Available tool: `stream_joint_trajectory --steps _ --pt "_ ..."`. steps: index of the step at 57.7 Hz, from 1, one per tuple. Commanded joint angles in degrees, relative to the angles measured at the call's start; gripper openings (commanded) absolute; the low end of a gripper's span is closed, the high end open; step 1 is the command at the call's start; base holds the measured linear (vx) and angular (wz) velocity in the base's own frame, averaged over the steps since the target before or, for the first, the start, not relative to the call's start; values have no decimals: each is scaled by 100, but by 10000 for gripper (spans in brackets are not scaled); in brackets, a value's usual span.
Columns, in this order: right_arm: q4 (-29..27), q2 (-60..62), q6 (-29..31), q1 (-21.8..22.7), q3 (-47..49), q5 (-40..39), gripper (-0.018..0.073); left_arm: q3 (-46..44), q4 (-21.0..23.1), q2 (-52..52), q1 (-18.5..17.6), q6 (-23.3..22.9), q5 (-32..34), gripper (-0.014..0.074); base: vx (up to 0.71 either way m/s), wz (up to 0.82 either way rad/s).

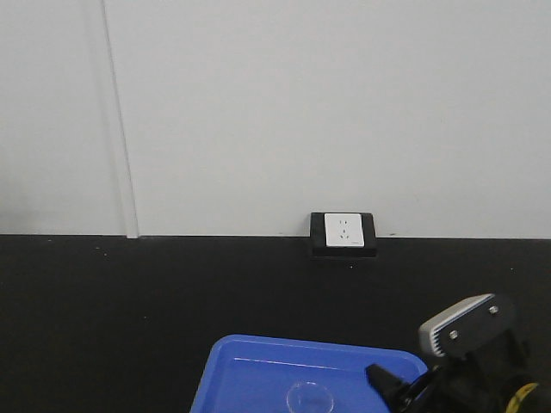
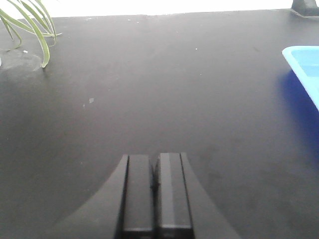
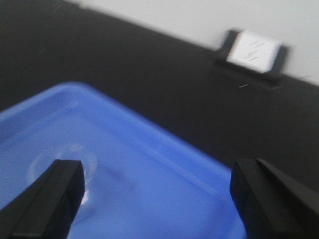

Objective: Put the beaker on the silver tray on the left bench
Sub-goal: 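Lower the open right gripper around the beaker in the blue tray, then close the right gripper on the beaker and lift it out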

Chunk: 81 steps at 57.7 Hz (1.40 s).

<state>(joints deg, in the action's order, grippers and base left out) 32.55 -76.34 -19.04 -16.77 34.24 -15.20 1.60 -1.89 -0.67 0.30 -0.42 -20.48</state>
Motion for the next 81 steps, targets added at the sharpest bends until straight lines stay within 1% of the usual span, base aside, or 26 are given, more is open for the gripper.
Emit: stream_joint_trajectory --steps 1,6,11,15,20,31,51,56,61,71,76,81 --pt "325 -201 -254 -190 89 -731 617 159 9 -90 -36 -8 446 1 0 0" --pt "398 -411 -254 -173 -369 -1860 612 159 9 -90 -36 -8 446 1 0 0" --pt "383 -610 -145 -67 -945 -3006 610 159 9 -90 -36 -8 446 1 0 0" --pt "283 -786 132 -67 -1194 -3382 605 159 9 -90 -36 -8 446 1 0 0" --pt "282 -1057 414 -67 -1267 -3400 603 159 9 -90 -36 -8 446 1 0 0" --pt "-68 -1710 408 -67 -1129 -3801 597 159 9 -90 -36 -8 446 1 0 0" --pt "-116 -2870 220 -86 -71 -3832 593 159 9 -90 -36 -8 446 1 0 0" --pt "-23 -3105 61 -86 220 -3829 593 159 9 -90 -36 -8 446 1 0 0" --pt "192 -3307 -41 -86 514 -3829 593 159 9 -90 -36 -8 446 1 0 0" --pt "481 -3748 -527 -86 1037 -3835 593 159 9 -90 -36 -8 446 1 0 0" --pt "667 -3931 -572 -86 1305 -3895 593 159 9 -90 -36 -8 446 1 0 0" --pt "729 -4093 -621 -86 1518 -3965 593 159 9 -90 -36 -8 446 1 0 0"
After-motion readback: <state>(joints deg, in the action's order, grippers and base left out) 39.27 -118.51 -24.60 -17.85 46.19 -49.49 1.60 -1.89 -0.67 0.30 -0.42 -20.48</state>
